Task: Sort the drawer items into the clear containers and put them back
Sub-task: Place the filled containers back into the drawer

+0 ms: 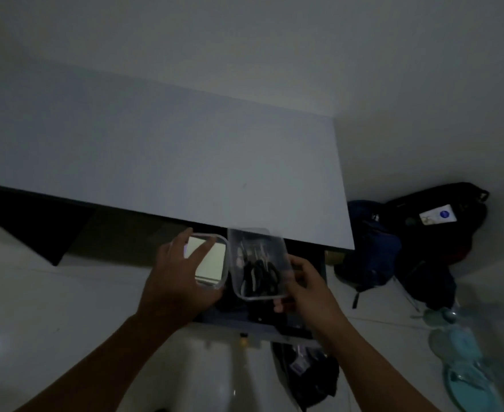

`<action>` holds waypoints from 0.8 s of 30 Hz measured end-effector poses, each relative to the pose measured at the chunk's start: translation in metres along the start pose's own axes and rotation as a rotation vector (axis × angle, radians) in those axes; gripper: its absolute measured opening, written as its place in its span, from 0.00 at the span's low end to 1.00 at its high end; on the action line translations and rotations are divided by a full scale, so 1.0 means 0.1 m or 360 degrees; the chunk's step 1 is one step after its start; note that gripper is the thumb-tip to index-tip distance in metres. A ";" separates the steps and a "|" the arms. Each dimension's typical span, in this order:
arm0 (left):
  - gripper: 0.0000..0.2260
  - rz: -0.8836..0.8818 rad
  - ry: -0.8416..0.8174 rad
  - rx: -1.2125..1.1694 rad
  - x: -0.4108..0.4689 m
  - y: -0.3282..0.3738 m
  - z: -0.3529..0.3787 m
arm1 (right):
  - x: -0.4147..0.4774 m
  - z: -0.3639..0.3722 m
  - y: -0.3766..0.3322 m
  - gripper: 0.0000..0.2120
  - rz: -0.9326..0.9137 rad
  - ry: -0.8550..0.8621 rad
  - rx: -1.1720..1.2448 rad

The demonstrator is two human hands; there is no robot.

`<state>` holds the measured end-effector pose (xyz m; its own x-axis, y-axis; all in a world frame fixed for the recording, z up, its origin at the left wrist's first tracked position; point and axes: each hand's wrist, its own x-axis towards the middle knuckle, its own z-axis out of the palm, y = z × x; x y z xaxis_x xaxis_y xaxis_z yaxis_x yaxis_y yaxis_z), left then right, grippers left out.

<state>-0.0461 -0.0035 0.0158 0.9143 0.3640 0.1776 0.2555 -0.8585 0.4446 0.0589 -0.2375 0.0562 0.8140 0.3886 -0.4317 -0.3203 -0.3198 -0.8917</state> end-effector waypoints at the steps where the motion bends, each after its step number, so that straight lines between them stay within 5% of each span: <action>1: 0.39 0.0028 -0.0008 0.0013 -0.12 0.08 0.03 | -0.10 -0.09 0.06 0.13 0.0012 -0.0007 -0.0016; 6: 0.40 0.0013 -0.0168 0.0087 -0.46 0.20 0.23 | -0.31 -0.31 0.35 0.13 0.0029 0.0043 -0.0128; 14: 0.40 -0.0017 -0.0310 0.0107 -0.14 0.09 0.50 | 0.04 -0.32 0.73 0.12 0.0071 0.0550 -0.0285; 24: 0.41 0.0011 -0.0537 0.0079 -0.01 -0.14 0.68 | 0.19 -0.29 0.80 0.18 0.0214 0.0855 -0.0491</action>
<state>-0.0289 -0.0162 -0.0506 0.9665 0.2249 -0.1240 0.2561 -0.8802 0.3996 0.0629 -0.2808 -0.0195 0.9317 -0.1349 -0.3373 -0.3475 -0.6013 -0.7195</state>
